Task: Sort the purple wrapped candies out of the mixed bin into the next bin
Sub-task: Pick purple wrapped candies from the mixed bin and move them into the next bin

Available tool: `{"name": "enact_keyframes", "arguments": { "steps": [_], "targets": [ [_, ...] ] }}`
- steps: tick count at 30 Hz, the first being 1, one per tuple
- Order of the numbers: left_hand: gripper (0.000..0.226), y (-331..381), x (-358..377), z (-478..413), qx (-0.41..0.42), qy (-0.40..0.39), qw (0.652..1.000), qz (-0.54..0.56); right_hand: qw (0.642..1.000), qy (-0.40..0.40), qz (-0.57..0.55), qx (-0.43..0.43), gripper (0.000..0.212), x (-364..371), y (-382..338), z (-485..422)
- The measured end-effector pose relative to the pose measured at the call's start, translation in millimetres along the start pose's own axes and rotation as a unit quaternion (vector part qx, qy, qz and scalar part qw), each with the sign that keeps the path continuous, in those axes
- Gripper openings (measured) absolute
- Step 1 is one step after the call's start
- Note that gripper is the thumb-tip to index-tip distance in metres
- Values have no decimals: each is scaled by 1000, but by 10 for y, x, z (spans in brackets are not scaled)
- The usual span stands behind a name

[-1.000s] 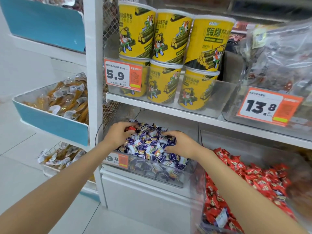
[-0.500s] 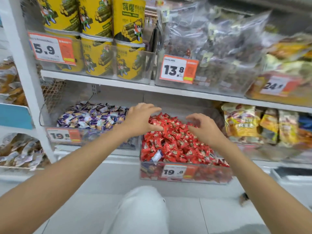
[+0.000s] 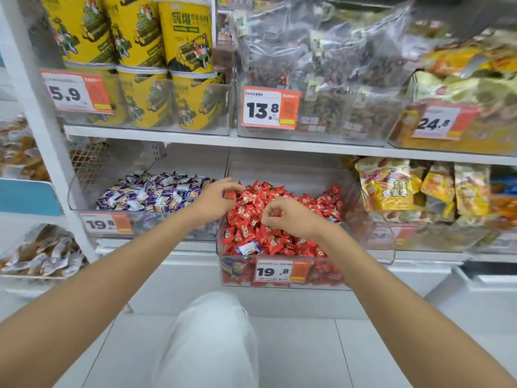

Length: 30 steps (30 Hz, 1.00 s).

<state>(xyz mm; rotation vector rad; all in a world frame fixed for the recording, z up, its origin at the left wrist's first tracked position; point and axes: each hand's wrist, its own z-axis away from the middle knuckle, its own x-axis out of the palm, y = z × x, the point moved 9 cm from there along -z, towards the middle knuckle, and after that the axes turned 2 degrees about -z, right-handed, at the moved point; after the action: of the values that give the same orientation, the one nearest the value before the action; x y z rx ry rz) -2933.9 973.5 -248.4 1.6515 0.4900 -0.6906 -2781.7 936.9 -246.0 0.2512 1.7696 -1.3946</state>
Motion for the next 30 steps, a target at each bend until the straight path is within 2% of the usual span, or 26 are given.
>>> {"name": "enact_keyframes", "arguments": {
  "steps": [2, 5, 7, 8, 10, 14, 15, 20, 24, 28, 30],
  "targets": [
    [49, 22, 9, -17, 0, -4, 1000, -6, 999, -52, -5, 0, 7, 83, -47, 54],
    [46, 20, 0, -4, -10, -1, 1000, 5, 988, -139, 69, 11, 30, 461, -59, -1],
    [43, 10, -20, 22, -7, 12, 1000, 25, 985, -150, 86, 8, 20, 574, -40, -50],
    [42, 2, -33, 43, -7, 14, 999, 33, 987, -138, 77, 11, 11, 555, -3, -78],
    [50, -31, -43, 98, -9, 1, 999, 46, 992, -98, 71, 33, 11, 397, 106, -106],
    [85, -64, -28, 336, -9, -66, 994, 91, 998, 39, -8, 42, 11, -93, 161, -33],
    [91, -74, -33, 402, -7, -80, 993, 92, 998, 44, -20, 48, 7, -128, 134, -8],
    [103, -156, 3, 627, 10, -141, 987, 74, 989, -113, -66, 67, 23, 456, -231, 50],
    [103, -191, 48, 645, 20, -145, 987, 68, 976, -212, 30, 44, 26, 804, -389, 71],
    [108, -232, 80, 676, 22, -171, 981, 87, 950, -288, 30, 117, 36, 930, -253, 134],
    [107, -231, 87, 682, 31, -171, 981, 85, 944, -296, 4, 143, 37, 966, -190, 147]
  ]
}}
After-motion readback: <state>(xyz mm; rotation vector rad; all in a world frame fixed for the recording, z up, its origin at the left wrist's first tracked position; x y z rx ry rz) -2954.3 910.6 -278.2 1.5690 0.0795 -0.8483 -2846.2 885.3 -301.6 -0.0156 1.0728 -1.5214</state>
